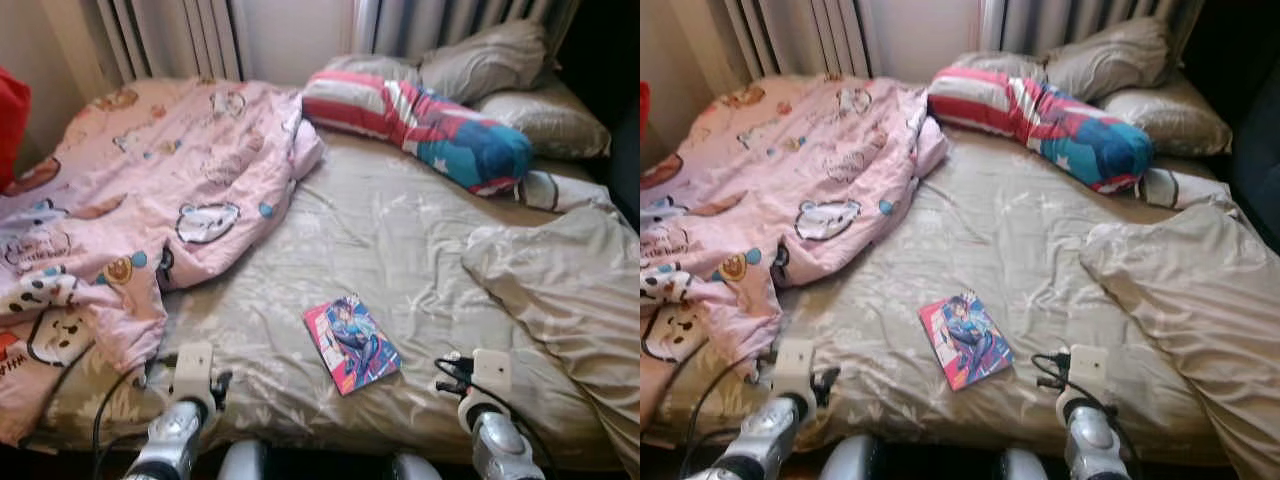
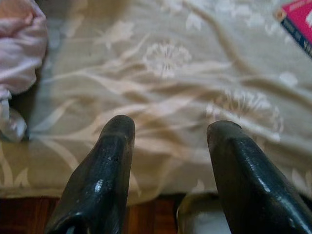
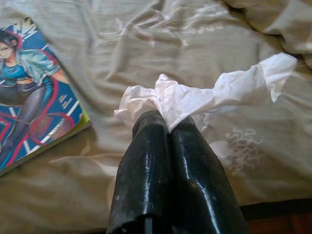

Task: Clean up the room

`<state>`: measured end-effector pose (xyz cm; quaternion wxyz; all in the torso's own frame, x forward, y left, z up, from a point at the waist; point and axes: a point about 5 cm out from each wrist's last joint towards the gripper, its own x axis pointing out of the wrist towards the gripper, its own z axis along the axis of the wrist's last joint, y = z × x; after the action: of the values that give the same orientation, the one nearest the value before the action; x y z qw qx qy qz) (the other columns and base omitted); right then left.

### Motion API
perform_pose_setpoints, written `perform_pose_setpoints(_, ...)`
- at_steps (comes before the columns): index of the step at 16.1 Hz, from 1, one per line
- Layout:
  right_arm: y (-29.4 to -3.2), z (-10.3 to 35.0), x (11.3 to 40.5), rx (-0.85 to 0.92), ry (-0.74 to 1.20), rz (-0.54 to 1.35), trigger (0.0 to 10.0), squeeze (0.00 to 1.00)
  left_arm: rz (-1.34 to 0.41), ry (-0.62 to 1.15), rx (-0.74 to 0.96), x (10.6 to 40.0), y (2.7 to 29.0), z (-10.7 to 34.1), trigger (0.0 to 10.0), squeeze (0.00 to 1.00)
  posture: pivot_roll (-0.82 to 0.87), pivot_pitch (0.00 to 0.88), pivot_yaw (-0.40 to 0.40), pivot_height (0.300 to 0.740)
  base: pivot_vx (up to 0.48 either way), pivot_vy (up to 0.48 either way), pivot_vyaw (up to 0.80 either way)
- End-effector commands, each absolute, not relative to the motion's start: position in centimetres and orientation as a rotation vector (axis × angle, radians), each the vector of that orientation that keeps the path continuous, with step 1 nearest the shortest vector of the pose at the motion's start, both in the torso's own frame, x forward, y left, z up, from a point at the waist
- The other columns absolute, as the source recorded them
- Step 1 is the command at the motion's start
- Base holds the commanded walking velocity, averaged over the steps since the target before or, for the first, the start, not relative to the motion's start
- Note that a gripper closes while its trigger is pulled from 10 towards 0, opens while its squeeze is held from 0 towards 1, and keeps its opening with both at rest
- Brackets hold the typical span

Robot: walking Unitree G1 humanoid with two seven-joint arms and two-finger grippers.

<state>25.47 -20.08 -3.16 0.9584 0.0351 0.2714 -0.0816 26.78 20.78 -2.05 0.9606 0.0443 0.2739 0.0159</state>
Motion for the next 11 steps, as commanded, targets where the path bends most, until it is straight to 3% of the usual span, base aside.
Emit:
perform_pose_setpoints(1, -19.8, -3.6, 25.0, 0.075, 0.574, -0.15, 10.0, 0.0, 0.021, 0.611, 0.095, 25.9, 20.4, -3.0, 10.0, 0.0, 0.0, 0.048, -0.022, 0.655, 0.0, 0.0, 0.0)
perform_pose_setpoints(8, -19.6, -5.2, 23.1, 0.083, 0.668, -0.157, 10.0, 0.0, 0.025, 0.646, 0.089, 25.3, 20.1, -3.6, 10.0, 0.0, 0.02, 0.038, -0.023, 0.735, 0.0, 0.0, 0.0)
perform_pose_setpoints(11, -19.6, -5.4, 22.8, 0.084, 0.679, -0.161, 10.0, 0.0, 0.025, 0.675, 0.098, 24.7, 20.2, -4.1, 10.0, 0.0, 0.02, 0.027, -0.016, 0.74, 0.0, 0.0, 0.0)
